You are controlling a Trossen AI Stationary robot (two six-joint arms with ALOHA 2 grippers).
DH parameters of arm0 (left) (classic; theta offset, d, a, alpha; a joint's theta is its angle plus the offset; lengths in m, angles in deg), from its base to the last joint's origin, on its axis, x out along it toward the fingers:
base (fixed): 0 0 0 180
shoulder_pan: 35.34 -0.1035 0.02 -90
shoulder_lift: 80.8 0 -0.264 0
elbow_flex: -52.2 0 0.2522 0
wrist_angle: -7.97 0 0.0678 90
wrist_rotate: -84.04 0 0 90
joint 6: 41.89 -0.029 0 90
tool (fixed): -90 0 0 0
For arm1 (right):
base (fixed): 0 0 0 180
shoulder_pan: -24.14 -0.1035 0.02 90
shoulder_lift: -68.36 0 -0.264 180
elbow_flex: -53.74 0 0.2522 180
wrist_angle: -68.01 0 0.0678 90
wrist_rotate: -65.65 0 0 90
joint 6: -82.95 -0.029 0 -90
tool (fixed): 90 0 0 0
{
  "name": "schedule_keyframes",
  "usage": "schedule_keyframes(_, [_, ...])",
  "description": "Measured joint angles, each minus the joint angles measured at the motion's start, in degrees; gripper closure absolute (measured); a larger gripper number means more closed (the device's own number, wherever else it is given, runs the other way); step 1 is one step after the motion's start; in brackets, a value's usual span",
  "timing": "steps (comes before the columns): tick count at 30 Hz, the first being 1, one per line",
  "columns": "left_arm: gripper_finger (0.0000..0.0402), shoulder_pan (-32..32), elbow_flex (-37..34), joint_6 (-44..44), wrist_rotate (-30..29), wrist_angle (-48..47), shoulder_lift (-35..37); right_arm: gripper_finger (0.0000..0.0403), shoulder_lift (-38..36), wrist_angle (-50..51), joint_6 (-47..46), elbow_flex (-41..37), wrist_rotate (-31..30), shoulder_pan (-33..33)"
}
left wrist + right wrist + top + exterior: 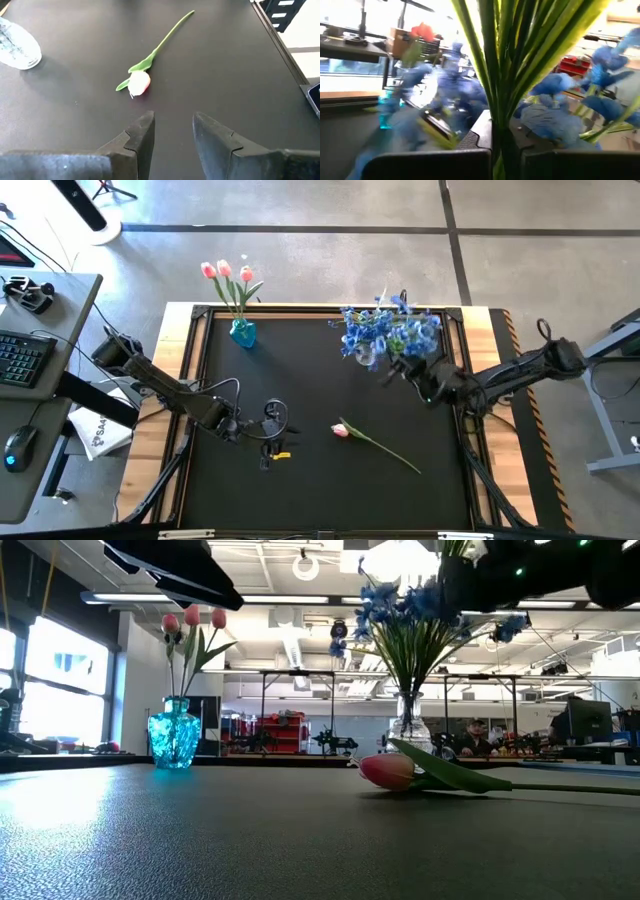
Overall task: Sort flowers into vase by color
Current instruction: Put the blue flower into the transparent vase
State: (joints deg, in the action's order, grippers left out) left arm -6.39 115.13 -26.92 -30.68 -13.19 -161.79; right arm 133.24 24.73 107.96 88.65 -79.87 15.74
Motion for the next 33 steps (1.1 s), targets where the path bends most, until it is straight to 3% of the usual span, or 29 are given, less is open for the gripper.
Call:
schedule_keyframes(10, [0.0279,-0.02,0.00,1.46,-0.03,-0.09,0.00,0.0402,0.02,12.22,-14.35,0.00,12.53,11.33])
schedule_keyframes(19, [0.0279,-0.04,0.00,1.53,-0.06,0.25,0.00,0.0402,0.00,22.05,-22.16,2.11,23.04,17.09])
schedule_keyframes(27, [0.0279,-0.04,0.00,1.52,-0.13,0.72,0.00,0.0394,0.00,37.09,-26.71,6.83,27.71,19.81])
schedule_keyframes(33, [0.0279,-0.04,0.00,1.49,-1.61,0.89,0.00,0.0392,0.00,38.51,-27.56,7.30,28.90,20.08])
